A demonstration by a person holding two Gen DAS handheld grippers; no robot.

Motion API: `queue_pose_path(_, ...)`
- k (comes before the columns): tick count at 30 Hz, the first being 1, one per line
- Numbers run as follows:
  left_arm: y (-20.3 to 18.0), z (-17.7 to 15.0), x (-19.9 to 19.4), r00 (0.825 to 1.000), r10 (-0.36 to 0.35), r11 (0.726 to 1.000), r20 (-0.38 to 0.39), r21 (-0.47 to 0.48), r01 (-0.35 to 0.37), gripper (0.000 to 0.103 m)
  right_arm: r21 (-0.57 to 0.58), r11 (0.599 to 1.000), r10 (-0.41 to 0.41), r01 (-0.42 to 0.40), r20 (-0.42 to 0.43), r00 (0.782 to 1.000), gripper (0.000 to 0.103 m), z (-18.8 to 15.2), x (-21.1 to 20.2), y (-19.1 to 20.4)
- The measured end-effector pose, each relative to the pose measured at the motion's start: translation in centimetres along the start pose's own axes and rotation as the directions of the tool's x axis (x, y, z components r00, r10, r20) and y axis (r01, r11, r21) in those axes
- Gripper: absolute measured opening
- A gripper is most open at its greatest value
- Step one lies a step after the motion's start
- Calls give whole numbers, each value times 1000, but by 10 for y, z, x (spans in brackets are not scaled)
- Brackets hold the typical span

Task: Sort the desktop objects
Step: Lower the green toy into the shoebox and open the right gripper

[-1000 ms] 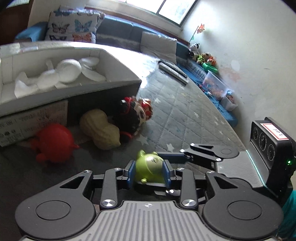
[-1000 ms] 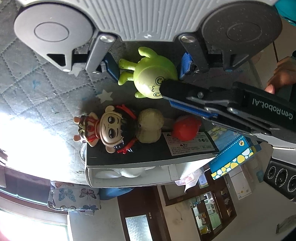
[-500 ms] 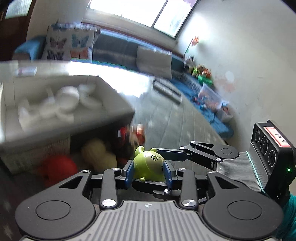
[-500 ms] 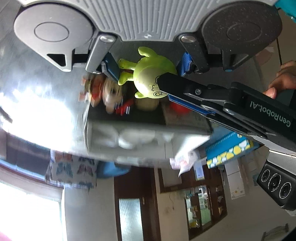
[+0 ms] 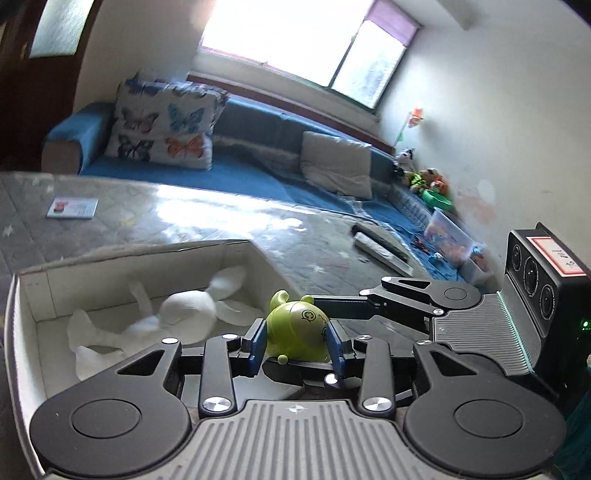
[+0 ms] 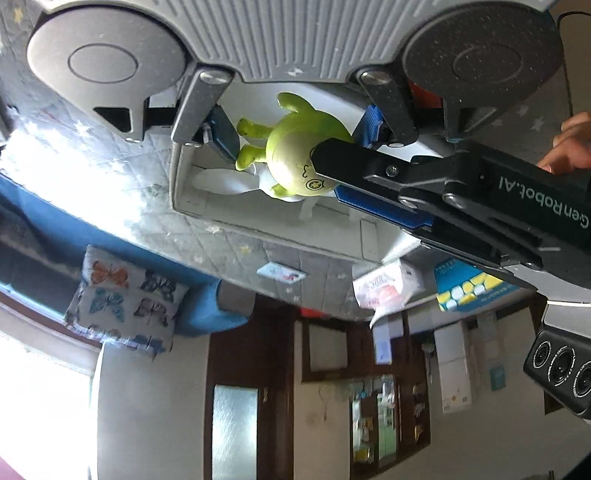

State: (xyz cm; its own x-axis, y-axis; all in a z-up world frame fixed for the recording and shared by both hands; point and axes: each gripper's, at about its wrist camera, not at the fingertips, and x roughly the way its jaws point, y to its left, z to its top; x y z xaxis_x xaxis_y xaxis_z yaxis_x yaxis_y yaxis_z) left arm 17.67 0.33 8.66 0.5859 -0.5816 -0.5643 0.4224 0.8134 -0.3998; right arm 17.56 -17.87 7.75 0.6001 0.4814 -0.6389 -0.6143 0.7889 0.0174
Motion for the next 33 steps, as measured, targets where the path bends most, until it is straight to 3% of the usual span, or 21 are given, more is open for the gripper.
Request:
queue_pose_path(9, 55, 5, 50, 995, -39, 984, -97, -178, 22, 38, -22, 1000, 15, -19, -163, 987, 67, 5, 64, -17)
queue_pose_path(16, 65, 4, 64, 991, -45, 978, -126, -210, 17, 38, -63, 998, -6, -9, -239, 971, 68, 5, 86, -16)
queue_pose_path(25, 61, 1, 60, 993, -34, 978, -111, -208, 10, 37, -20, 1000, 2, -7, -229, 973, 68, 0, 78, -19)
queue_pose_path(33, 56, 0, 52, 997, -14, 977, -81, -212, -4, 37, -14, 1000, -20, 18, -153, 988, 75, 4, 58, -17)
